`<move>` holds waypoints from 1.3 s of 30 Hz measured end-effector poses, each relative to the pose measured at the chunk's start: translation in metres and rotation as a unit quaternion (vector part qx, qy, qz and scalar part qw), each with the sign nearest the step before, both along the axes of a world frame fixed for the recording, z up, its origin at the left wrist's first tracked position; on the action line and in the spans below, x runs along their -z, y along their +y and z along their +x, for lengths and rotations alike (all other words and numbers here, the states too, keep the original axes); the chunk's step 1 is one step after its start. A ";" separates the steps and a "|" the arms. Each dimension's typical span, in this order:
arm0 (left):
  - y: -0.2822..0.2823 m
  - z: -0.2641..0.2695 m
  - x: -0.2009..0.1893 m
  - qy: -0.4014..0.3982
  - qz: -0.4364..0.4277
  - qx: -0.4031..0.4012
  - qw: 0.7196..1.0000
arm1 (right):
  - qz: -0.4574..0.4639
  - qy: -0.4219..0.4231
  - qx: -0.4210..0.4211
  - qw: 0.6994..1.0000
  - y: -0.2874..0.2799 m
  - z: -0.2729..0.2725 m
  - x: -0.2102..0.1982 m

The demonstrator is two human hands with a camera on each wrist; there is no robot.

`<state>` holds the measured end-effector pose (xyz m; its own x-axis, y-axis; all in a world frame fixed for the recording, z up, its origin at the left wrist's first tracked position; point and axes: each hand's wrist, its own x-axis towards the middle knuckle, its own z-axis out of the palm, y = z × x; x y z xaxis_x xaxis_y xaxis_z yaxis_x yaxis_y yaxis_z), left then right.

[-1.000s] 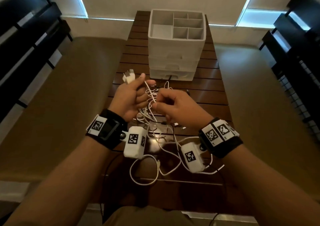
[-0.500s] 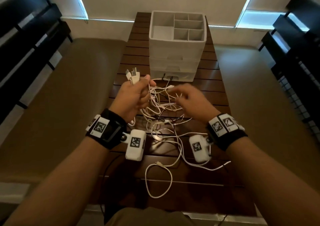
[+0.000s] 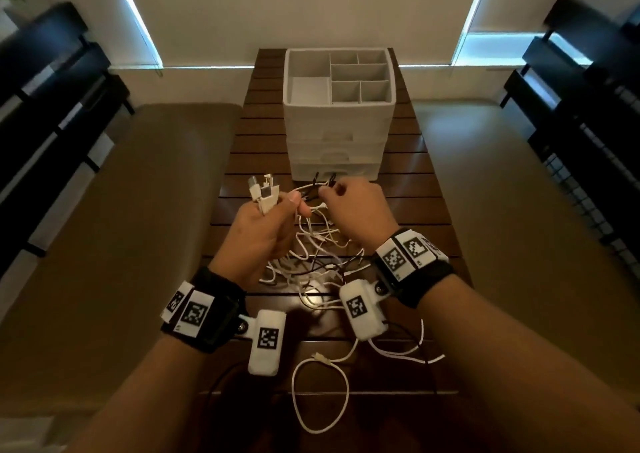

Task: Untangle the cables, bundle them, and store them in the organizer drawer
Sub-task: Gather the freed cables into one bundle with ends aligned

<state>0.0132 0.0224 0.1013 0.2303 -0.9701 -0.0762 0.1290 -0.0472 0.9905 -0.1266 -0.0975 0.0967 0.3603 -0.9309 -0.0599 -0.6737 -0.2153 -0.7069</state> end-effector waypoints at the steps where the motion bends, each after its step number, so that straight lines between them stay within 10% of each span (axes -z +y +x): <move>1: 0.000 -0.002 0.000 -0.007 0.005 0.006 1.000 | 0.048 -0.010 -0.016 0.999 0.003 0.001 -0.002; 5: 0.002 -0.016 0.003 -0.041 -0.002 0.038 0.998 | 0.317 -0.102 -0.059 0.941 0.016 0.001 -0.012; 11: 0.021 -0.032 0.024 -0.062 0.022 0.156 0.986 | 0.438 -0.247 -0.031 0.864 0.009 0.006 -0.006; 19: 0.032 -0.023 0.043 0.063 0.148 0.198 0.967 | 0.063 -0.109 -0.061 0.990 0.006 -0.010 -0.019; 26: 0.015 -0.008 0.027 0.199 0.111 0.086 0.970 | -0.021 -0.341 -0.124 0.932 0.021 -0.021 -0.040; 39: -0.035 0.010 -0.004 0.243 0.036 -0.044 0.968 | 0.153 0.016 -0.409 0.899 0.053 -0.064 0.002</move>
